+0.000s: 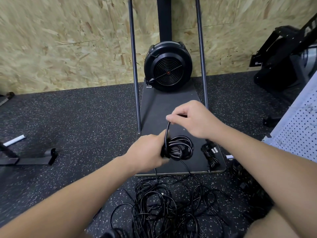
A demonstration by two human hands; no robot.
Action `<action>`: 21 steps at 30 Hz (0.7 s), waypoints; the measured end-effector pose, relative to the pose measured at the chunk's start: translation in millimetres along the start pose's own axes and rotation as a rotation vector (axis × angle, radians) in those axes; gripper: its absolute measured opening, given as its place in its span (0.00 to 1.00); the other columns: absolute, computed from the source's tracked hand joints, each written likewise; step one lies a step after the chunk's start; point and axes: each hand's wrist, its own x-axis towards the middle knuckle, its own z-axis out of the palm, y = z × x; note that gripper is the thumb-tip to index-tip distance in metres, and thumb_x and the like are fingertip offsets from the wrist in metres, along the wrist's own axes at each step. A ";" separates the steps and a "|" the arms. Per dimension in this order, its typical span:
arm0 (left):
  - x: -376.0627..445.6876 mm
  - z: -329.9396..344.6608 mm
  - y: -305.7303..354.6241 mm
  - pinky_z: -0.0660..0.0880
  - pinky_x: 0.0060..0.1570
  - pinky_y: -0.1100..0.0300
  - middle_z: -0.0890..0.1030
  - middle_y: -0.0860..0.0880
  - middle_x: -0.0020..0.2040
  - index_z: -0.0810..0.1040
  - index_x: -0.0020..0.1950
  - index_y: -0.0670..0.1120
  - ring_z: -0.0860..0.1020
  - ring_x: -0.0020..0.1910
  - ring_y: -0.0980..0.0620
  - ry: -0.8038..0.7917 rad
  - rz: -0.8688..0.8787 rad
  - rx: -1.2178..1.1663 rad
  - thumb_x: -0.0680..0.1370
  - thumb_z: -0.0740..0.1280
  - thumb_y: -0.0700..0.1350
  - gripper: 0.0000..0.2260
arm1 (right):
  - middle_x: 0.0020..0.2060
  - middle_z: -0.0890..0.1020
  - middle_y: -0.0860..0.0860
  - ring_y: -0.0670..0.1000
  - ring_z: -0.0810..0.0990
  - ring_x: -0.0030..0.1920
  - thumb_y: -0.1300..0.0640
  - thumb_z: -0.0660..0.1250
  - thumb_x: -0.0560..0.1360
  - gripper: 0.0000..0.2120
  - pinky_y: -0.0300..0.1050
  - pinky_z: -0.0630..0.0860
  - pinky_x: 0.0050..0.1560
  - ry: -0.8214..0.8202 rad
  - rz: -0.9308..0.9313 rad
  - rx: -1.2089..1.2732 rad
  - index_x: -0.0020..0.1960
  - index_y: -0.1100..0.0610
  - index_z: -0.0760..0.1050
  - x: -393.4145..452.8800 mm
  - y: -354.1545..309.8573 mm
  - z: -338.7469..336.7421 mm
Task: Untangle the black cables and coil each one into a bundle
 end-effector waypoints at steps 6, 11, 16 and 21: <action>-2.0 -12.7 4.3 0.79 0.45 0.46 0.85 0.52 0.44 0.67 0.59 0.54 0.83 0.44 0.43 0.120 0.007 -0.203 0.74 0.78 0.52 0.23 | 0.29 0.76 0.58 0.52 0.69 0.34 0.37 0.77 0.78 0.25 0.49 0.65 0.40 -0.017 0.235 0.082 0.37 0.58 0.85 -0.5 35.3 -5.9; -0.3 -15.4 2.0 0.79 0.47 0.51 0.85 0.56 0.44 0.72 0.69 0.60 0.81 0.40 0.53 0.254 -0.078 -0.399 0.73 0.76 0.44 0.29 | 0.26 0.68 0.48 0.52 0.62 0.32 0.48 0.72 0.83 0.26 0.50 0.60 0.36 -0.143 0.369 0.067 0.29 0.55 0.73 -0.1 42.4 7.1; 7.6 -12.1 -15.4 0.79 0.45 0.50 0.83 0.55 0.41 0.75 0.53 0.55 0.80 0.41 0.50 0.371 -0.209 -0.416 0.73 0.77 0.44 0.15 | 0.28 0.77 0.49 0.49 0.70 0.27 0.50 0.64 0.88 0.18 0.44 0.67 0.31 -0.293 0.281 -0.073 0.43 0.52 0.84 -8.3 30.9 24.1; 16.6 -12.2 -46.0 0.72 0.36 0.53 0.80 0.53 0.37 0.73 0.44 0.52 0.78 0.38 0.49 0.442 -0.438 -0.428 0.71 0.76 0.45 0.12 | 0.36 0.80 0.52 0.57 0.78 0.39 0.46 0.60 0.89 0.20 0.57 0.77 0.44 -0.293 0.047 -0.441 0.43 0.57 0.73 -16.3 2.1 35.1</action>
